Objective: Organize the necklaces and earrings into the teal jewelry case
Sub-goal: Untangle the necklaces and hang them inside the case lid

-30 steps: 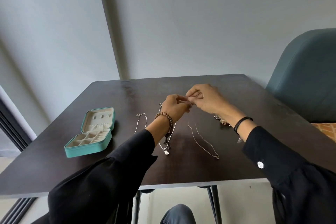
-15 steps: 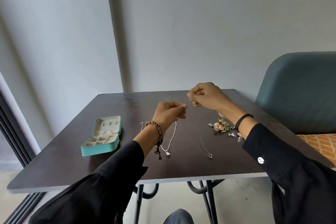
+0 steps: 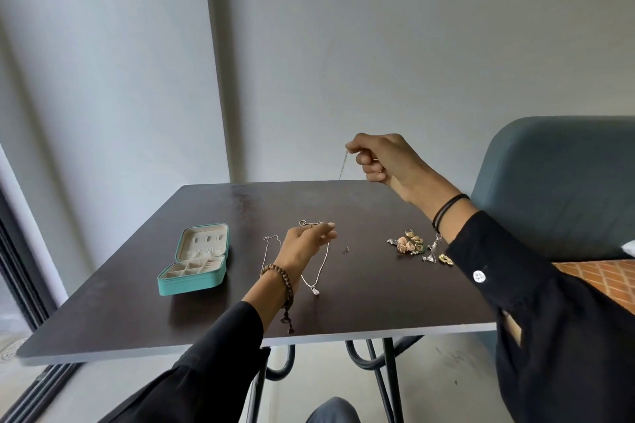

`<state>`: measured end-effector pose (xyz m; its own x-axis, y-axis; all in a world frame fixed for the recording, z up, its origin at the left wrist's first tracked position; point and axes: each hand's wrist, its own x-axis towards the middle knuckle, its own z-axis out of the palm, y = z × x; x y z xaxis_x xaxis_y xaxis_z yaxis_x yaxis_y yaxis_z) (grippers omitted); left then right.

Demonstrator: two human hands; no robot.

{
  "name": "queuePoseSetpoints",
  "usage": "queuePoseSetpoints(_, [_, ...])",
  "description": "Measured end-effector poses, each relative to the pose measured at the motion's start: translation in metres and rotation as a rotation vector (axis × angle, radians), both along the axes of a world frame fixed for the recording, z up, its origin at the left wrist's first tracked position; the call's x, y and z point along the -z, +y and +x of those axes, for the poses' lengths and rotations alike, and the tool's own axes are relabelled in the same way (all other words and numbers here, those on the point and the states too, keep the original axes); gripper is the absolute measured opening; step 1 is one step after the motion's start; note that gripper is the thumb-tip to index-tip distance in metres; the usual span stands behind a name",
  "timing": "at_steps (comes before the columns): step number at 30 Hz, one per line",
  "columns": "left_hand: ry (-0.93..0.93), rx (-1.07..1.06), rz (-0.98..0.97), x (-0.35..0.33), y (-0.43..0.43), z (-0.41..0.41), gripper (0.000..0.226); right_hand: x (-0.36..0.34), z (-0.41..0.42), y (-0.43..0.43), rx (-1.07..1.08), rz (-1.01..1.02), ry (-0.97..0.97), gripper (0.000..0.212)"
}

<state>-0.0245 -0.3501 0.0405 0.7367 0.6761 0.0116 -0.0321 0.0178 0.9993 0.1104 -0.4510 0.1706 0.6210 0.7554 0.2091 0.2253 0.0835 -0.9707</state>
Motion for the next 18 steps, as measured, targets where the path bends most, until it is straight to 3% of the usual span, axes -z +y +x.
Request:
queuePoseSetpoints(3, [-0.059, 0.069, -0.122, 0.004, -0.001, -0.008, 0.029, -0.001, -0.005, 0.001, -0.004, 0.023, 0.056, 0.013])
queuePoseSetpoints(5, [-0.090, 0.136, -0.164, 0.008, -0.002, -0.013, 0.014, -0.001, -0.006, 0.001, -0.005, 0.033, 0.098, 0.013])
queuePoseSetpoints(9, [-0.114, 0.204, -0.213, 0.020, -0.008, -0.022, 0.030, -0.002, -0.005, 0.002, -0.025, 0.080, 0.233, 0.012])
queuePoseSetpoints(14, [-0.172, 0.211, -0.241, 0.030, -0.011, -0.025, 0.034, 0.000, 0.003, 0.006, -0.061, 0.136, 0.399, 0.019])
queuePoseSetpoints(18, [-0.096, 0.201, -0.153, 0.032, -0.014, -0.022, 0.031, 0.007, 0.011, 0.012, -0.069, 0.143, 0.436, 0.014])
